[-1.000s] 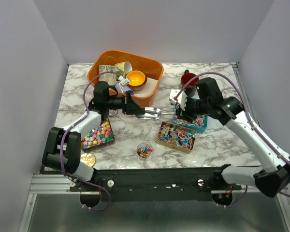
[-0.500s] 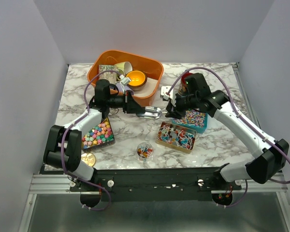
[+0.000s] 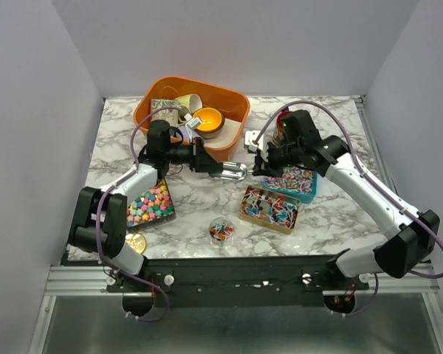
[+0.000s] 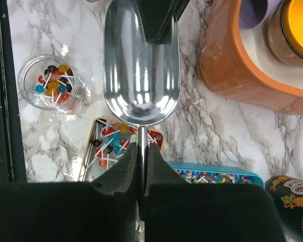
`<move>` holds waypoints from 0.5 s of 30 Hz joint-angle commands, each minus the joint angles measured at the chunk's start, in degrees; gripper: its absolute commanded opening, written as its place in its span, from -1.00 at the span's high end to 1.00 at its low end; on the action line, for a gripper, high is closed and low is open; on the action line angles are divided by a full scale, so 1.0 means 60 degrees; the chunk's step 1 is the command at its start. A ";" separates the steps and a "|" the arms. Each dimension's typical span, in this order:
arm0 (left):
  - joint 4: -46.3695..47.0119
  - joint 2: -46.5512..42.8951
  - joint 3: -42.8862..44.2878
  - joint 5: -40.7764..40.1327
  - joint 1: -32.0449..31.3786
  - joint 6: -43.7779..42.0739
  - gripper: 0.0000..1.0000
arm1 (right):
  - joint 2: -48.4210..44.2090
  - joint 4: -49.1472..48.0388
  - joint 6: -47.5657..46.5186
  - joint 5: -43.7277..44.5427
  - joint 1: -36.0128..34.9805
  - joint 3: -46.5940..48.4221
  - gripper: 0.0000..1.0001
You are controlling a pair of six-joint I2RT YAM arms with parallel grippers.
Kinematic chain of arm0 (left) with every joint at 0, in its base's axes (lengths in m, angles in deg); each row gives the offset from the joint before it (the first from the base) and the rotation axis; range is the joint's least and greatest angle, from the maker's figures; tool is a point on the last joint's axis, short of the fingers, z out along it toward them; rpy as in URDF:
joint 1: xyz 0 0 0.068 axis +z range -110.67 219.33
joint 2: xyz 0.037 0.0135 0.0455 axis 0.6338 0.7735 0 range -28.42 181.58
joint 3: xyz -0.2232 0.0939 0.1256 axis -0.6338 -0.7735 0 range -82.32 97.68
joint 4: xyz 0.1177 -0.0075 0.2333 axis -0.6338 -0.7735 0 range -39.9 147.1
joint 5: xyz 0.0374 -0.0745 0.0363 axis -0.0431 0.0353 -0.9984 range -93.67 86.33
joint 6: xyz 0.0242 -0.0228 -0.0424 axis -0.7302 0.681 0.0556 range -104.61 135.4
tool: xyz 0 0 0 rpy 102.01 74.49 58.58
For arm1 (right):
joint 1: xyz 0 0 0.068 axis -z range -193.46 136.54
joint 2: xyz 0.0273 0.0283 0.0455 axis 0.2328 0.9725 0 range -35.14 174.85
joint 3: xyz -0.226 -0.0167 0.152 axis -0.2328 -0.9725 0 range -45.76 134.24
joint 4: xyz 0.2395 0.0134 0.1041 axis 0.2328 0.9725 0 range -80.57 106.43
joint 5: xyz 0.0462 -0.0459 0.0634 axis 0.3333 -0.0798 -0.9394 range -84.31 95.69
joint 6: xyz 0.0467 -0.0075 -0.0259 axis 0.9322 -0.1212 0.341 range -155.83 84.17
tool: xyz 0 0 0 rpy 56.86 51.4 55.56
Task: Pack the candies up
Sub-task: Adjust the spatula, then scoop the fake candies from the storage box.
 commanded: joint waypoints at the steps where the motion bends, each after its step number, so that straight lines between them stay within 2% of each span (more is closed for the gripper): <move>1: -0.0570 0.0135 0.0493 -0.0246 -0.0048 -0.0145 0.24 | 0.0132 0.0388 -0.0208 0.0237 -0.0001 0.0502 0.99; 4: -0.2046 -0.0070 0.0946 -0.0963 0.0054 -0.1255 -0.11 | 0.0044 0.1104 -0.0661 0.0765 0.0318 0.0678 0.99; 5: -0.2328 -0.0099 0.1079 -0.1037 0.0069 -0.1520 -0.15 | 0.0000 0.1600 -0.0851 0.1042 0.0480 0.0736 0.99; 9: -0.3691 -0.0012 0.1651 -0.1608 0.0084 -0.2880 -0.18 | -0.0235 0.2628 -0.2341 0.2023 0.1403 0.0635 0.99; 12: -0.3912 0.0018 0.1710 -0.1974 0.0025 -0.3176 -0.19 | -0.0279 0.3244 -0.3426 0.2990 0.2121 0.0547 0.99; 15: -0.4541 0.0120 0.1929 -0.2370 -0.0208 -0.4098 -0.19 | -0.0119 0.3538 -0.4276 0.4103 0.2664 0.0619 0.99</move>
